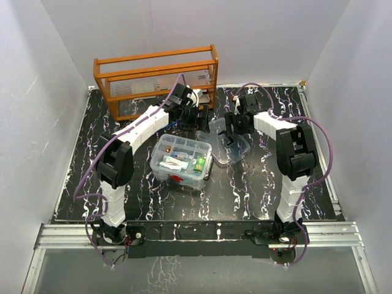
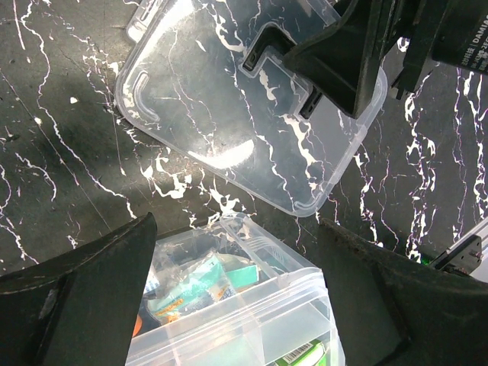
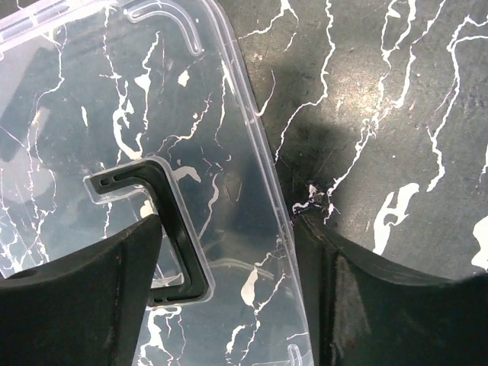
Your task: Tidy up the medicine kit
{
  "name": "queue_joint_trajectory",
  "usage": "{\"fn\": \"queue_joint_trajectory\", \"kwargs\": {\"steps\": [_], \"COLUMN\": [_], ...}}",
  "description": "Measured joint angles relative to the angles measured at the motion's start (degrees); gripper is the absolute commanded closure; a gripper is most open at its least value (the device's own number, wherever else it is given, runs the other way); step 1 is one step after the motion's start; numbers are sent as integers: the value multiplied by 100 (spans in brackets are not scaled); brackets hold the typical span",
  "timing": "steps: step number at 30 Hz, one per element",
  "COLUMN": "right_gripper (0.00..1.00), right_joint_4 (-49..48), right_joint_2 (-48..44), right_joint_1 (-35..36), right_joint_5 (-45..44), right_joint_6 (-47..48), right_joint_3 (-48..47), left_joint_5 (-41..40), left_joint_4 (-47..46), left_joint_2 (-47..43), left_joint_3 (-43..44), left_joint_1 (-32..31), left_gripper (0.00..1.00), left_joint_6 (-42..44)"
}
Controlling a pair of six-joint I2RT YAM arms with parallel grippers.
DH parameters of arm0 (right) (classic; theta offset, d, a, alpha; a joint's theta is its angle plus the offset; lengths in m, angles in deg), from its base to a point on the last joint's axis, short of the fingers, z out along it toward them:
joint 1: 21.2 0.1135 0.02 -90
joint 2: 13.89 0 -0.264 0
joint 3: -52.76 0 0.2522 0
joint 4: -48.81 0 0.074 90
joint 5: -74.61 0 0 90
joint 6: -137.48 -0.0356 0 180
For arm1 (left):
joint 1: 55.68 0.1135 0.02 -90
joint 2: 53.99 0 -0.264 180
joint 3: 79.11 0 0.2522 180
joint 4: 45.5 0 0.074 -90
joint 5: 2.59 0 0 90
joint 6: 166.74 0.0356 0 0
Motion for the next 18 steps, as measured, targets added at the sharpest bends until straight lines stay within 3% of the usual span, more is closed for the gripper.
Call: {"fn": "queue_joint_trajectory", "kwargs": {"steps": [3, 9, 15, 18], "right_gripper": [47, 42, 54, 52], "right_joint_4": [-17, -168, -153, -120], "right_joint_2": [11, -87, -509, -787], "right_joint_1": [9, 22, 22, 22], "right_joint_5": [-76, -238, -774, -1036], "right_joint_6": [-2, -153, -697, -1047], "right_joint_3": [2, 173, 684, 1012], "left_joint_5": [9, 57, 120, 175], "left_joint_4": [2, -2, -11, -52], "left_joint_2": [0, 0, 0, 0], "left_joint_3": [0, 0, 0, 0], "left_joint_1": [0, 2, 2, 2], "left_gripper": [15, 15, 15, 15], "left_joint_6": [-2, -22, -42, -79]}}
